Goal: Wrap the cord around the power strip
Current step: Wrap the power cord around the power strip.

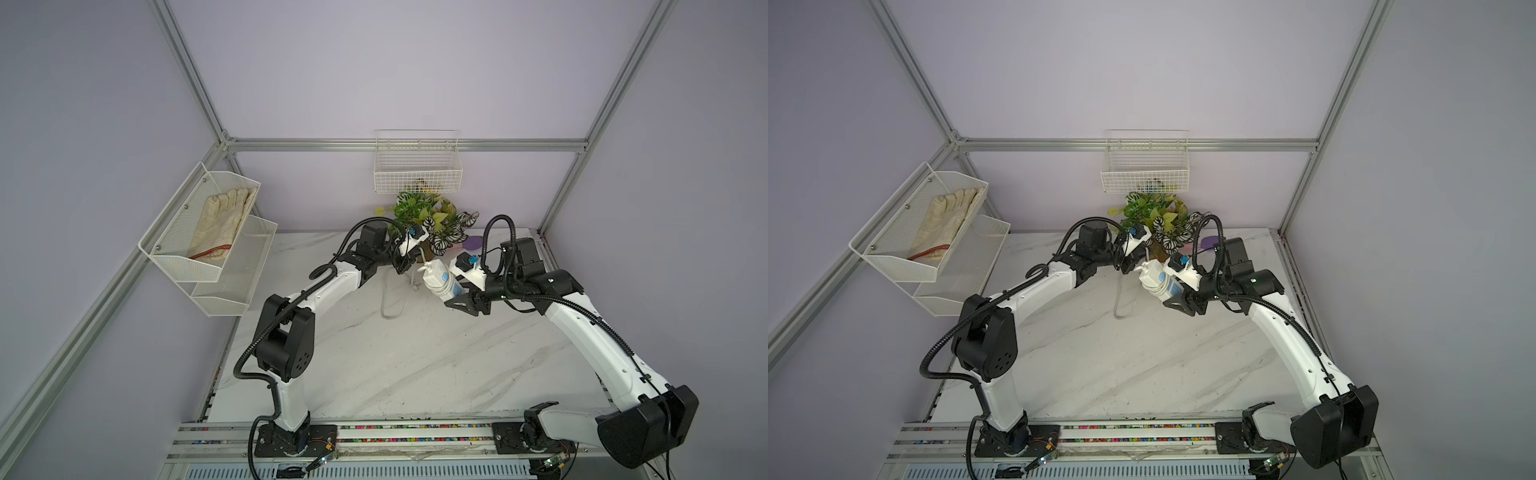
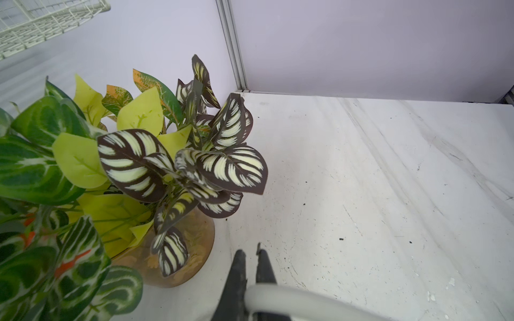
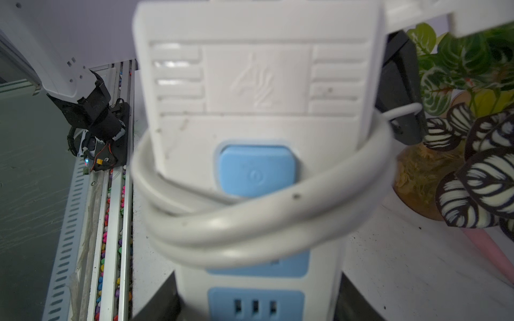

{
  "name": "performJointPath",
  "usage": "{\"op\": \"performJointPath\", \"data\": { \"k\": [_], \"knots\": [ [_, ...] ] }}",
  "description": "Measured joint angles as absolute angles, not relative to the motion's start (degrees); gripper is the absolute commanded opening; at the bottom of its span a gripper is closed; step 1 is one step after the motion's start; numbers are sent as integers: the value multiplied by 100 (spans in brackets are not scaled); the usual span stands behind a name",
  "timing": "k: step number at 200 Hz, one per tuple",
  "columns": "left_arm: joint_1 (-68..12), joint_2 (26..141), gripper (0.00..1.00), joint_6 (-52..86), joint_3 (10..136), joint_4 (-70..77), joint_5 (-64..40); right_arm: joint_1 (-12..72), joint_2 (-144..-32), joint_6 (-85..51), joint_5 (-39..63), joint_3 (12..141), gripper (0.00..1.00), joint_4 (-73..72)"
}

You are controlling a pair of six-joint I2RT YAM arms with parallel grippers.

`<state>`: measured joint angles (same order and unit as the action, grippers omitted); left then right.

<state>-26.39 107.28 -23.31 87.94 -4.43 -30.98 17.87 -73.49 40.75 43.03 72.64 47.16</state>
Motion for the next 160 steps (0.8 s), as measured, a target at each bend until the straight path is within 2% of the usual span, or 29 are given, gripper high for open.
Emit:
{"op": "performJointPath", "data": {
  "k": [160],
  "knots": [
    [-2591, 10219, 0, -3581, 8995, -1852, -2633, 2425, -7509, 4550, 3070, 7170, 0, 5098]
  ]
}}
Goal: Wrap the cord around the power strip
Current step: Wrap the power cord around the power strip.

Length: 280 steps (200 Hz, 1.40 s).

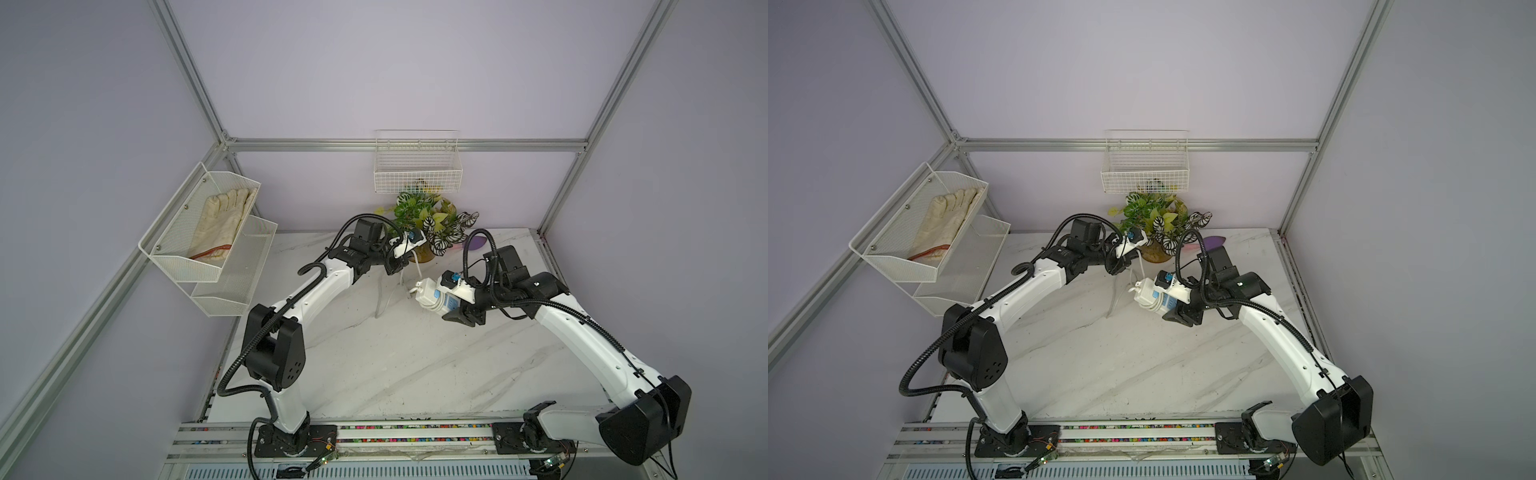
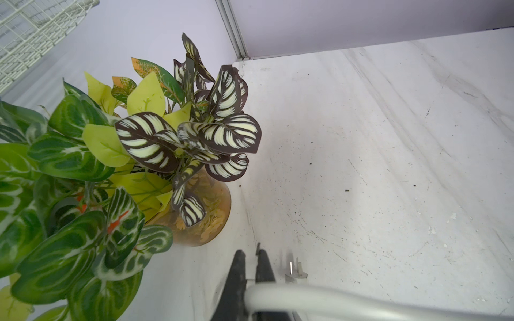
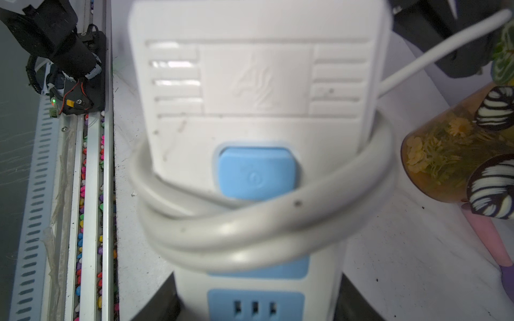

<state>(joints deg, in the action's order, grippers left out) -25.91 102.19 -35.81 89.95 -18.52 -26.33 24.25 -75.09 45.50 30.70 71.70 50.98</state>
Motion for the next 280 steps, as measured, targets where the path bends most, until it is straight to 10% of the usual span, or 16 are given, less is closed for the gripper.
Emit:
{"op": "performJointPath", "data": {
  "k": [280],
  "knots": [
    [-3433, 9166, 0, -3544, 8582, -2491, -875, 2808, -8858, 2390, 1461, 7793, 0, 4394]
  ]
}}
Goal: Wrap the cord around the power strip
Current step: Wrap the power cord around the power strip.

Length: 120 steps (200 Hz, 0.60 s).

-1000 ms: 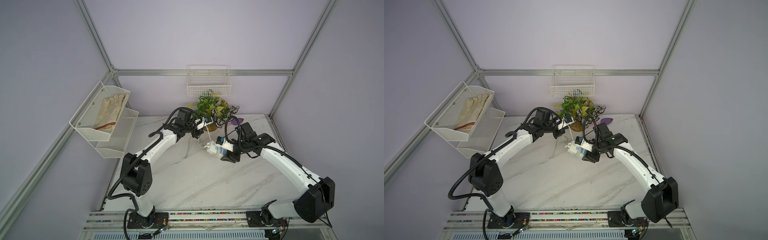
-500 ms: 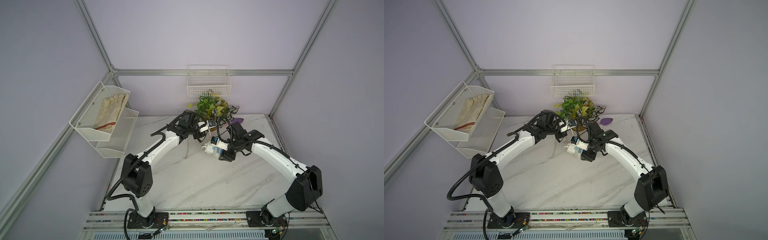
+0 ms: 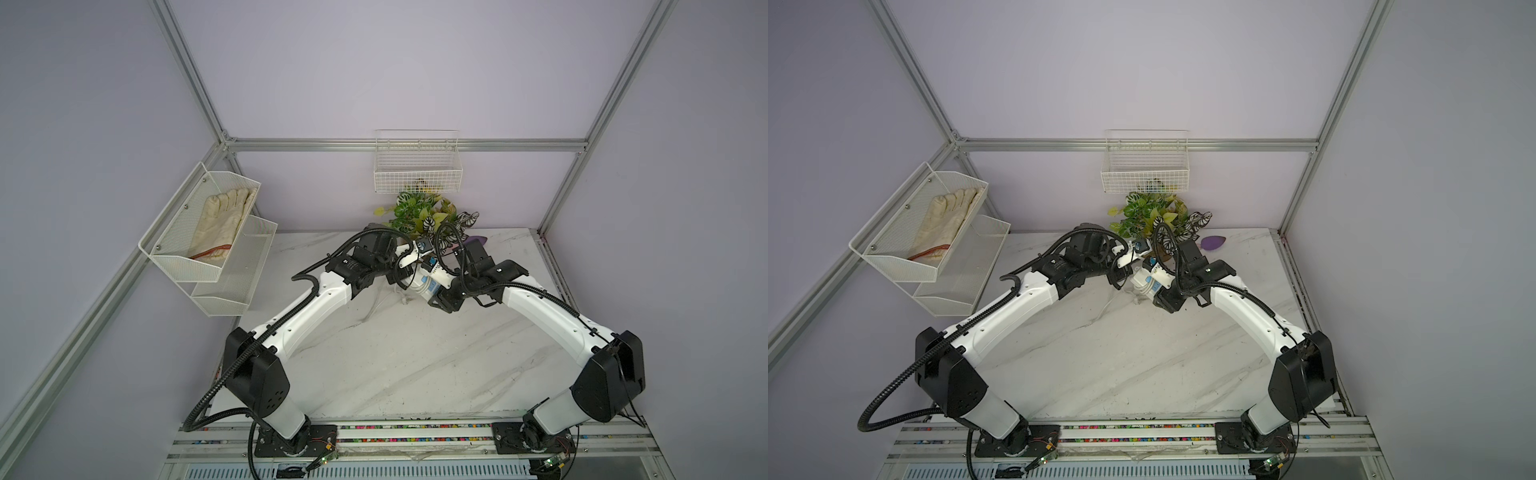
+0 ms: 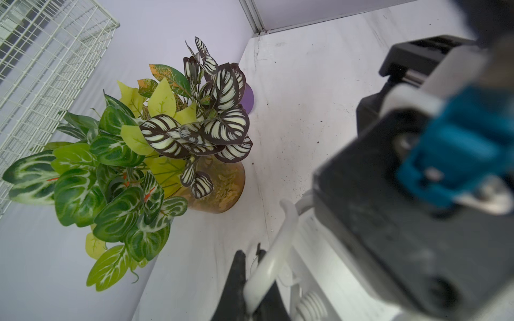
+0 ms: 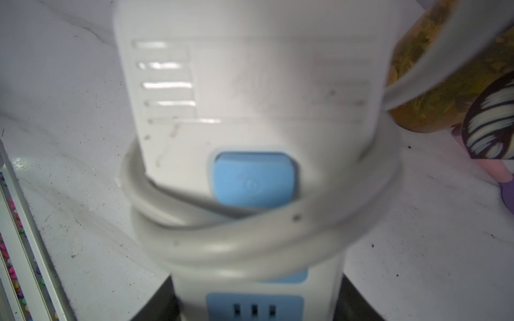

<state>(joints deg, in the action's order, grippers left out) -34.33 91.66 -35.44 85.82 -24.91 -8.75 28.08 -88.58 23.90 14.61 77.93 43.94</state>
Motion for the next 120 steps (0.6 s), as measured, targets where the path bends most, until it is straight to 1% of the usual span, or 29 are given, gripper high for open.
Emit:
{"op": "performJointPath", "data": {
  "k": [63, 95, 120],
  "knots": [
    [-3601, 9008, 0, -3089, 8370, -2305, -475, 2740, -8720, 1675, 1579, 7590, 0, 4014],
    [-3798, 9008, 0, -3081, 8370, -2263, -165, 2755, -8722, 1487, 1234, 7662, 0, 4010],
    [-3981, 9008, 0, -3127, 8370, -2161, 270, 2779, -8709, 1420, 880, 7745, 0, 4021]
  ]
}}
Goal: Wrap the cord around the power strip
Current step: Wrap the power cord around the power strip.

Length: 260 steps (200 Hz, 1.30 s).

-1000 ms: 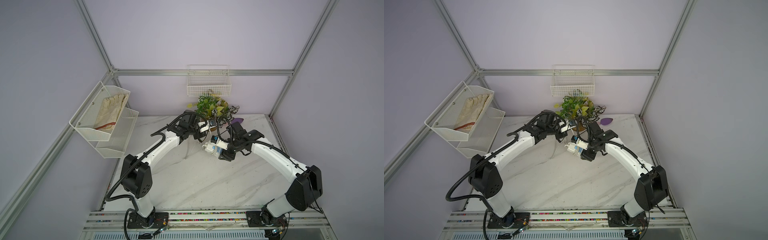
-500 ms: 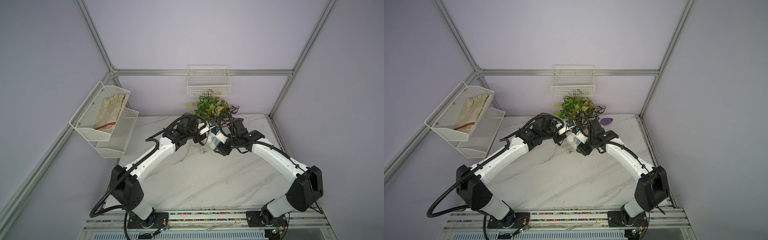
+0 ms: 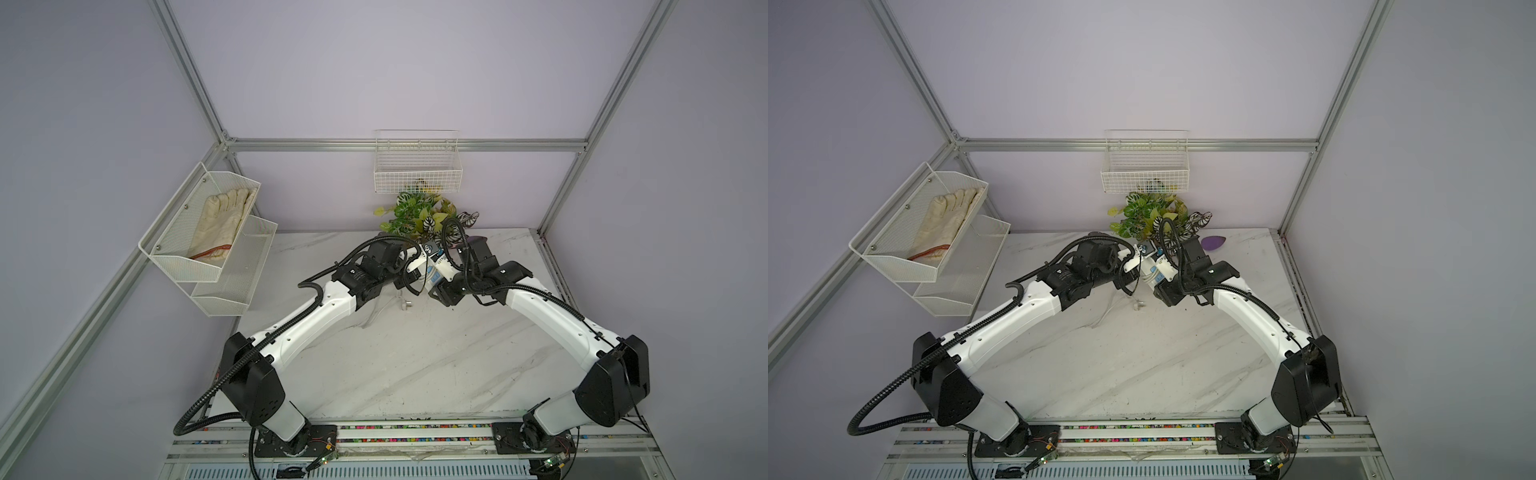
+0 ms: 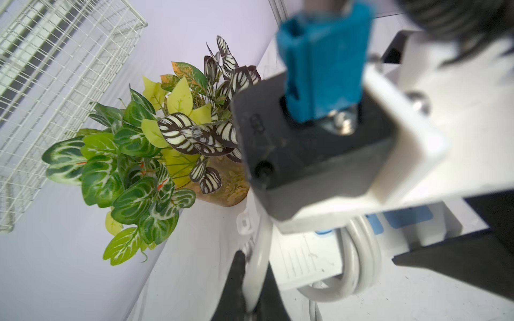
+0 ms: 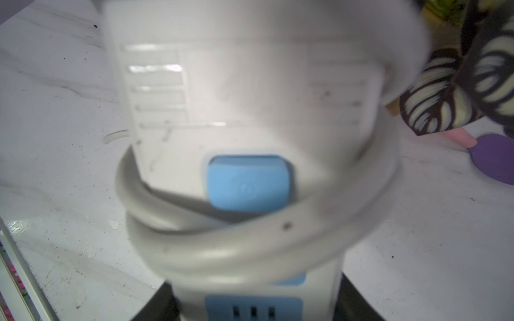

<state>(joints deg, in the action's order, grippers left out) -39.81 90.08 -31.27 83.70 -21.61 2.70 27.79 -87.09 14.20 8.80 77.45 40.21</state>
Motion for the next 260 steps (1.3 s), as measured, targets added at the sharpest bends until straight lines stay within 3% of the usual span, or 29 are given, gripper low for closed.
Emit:
{"op": "performJointPath", "data": {
  "k": [185, 260],
  "knots": [
    [-4193, 9011, 0, -1870, 8377, -1833, 740, 2853, -8239, 967, 169, 7314, 0, 3374],
    [-4818, 9015, 3, -1706, 8377, -1833, 1295, 2877, -8239, 825, -355, 7352, 0, 3127]
  ]
}}
